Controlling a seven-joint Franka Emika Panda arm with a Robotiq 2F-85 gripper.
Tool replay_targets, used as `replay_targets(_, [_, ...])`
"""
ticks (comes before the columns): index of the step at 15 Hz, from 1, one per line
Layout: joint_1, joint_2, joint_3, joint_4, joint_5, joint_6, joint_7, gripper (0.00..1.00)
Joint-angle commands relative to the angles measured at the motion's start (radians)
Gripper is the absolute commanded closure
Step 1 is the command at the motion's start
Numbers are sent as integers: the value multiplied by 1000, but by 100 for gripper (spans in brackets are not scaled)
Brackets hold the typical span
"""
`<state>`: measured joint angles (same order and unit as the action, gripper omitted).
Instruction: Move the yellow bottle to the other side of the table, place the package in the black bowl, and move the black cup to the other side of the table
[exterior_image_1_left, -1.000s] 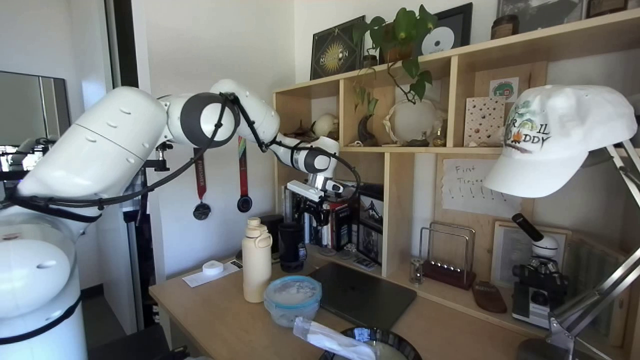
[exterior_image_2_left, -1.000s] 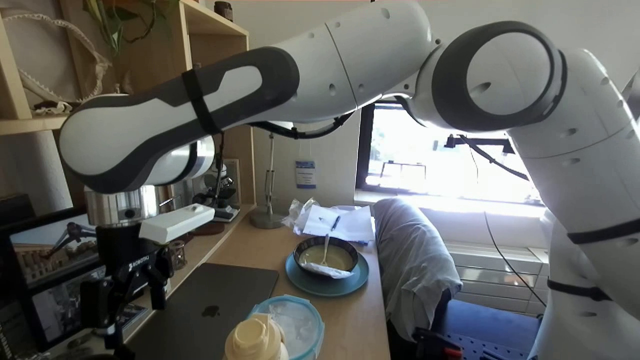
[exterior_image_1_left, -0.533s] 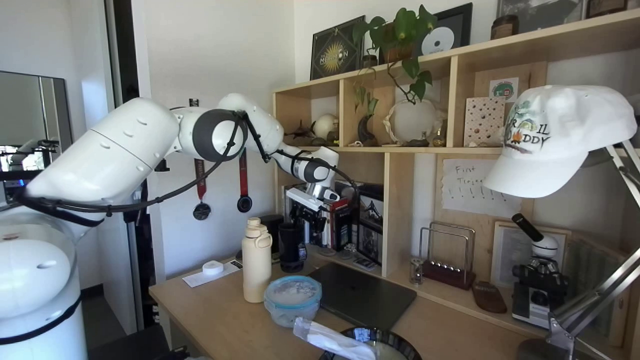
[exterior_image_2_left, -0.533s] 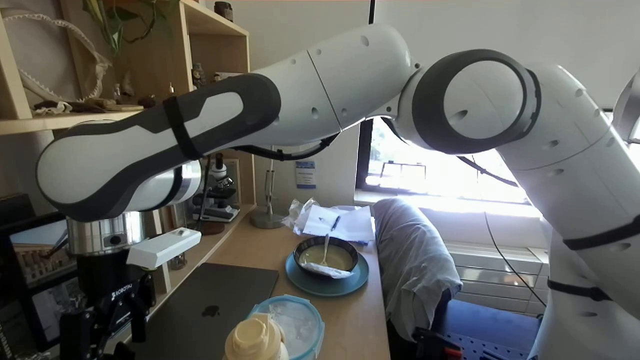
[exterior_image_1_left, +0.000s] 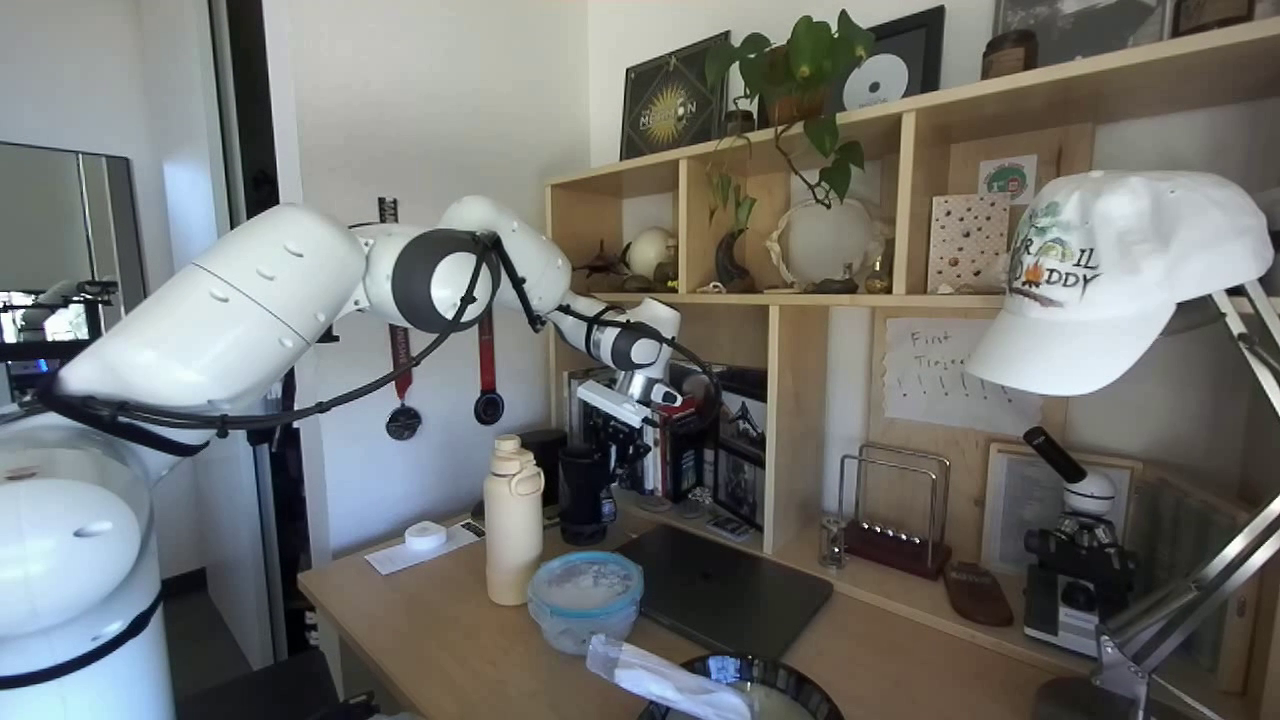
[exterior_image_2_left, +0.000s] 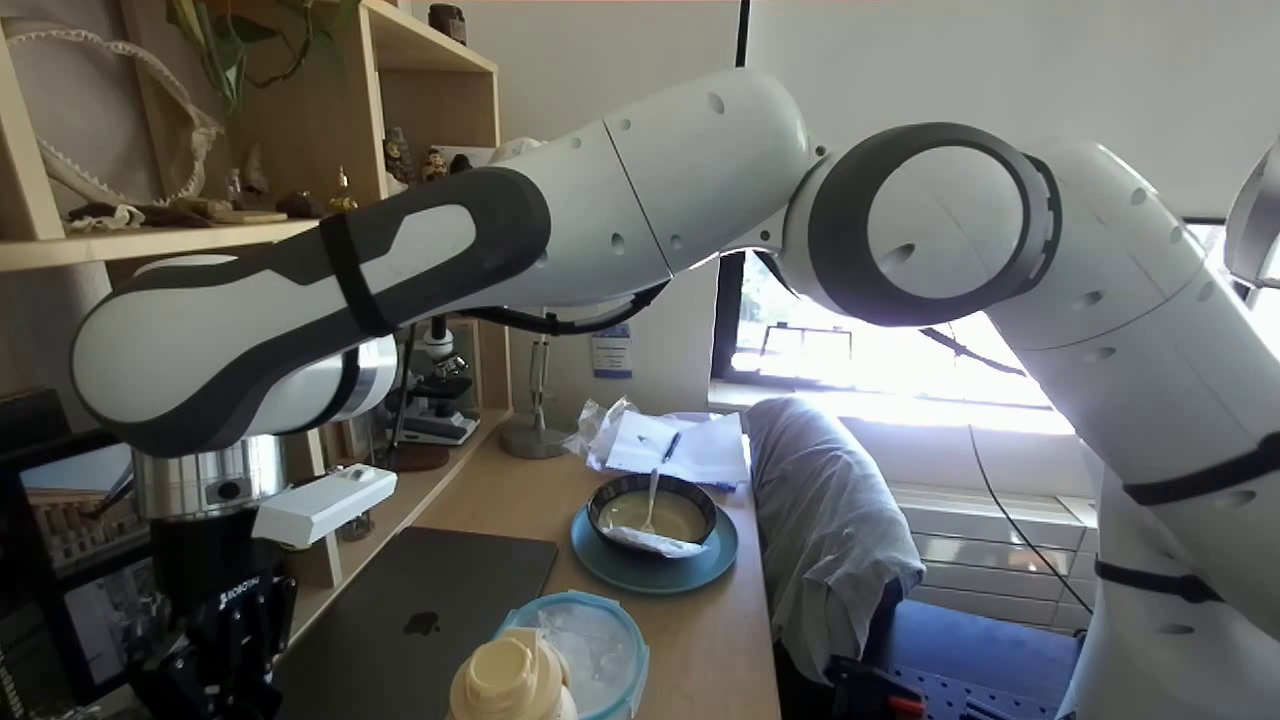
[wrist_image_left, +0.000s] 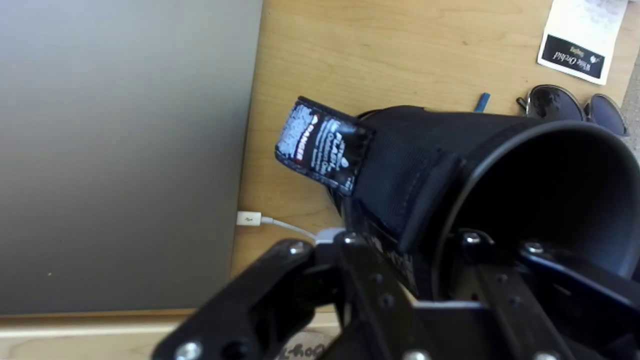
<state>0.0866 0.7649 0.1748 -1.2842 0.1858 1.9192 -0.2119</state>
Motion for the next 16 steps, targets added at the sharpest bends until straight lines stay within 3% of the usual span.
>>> replay_targets(1, [-8,21,6,52,7,-26,-15,95])
replay_targets(3, [-11,21,-3,73,1,-40,0,99])
replay_targets(8, [-45,7,-60,112,-17,-30,49,94])
replay_targets(16, [-124,-33,-221,97,-103,7,225,94])
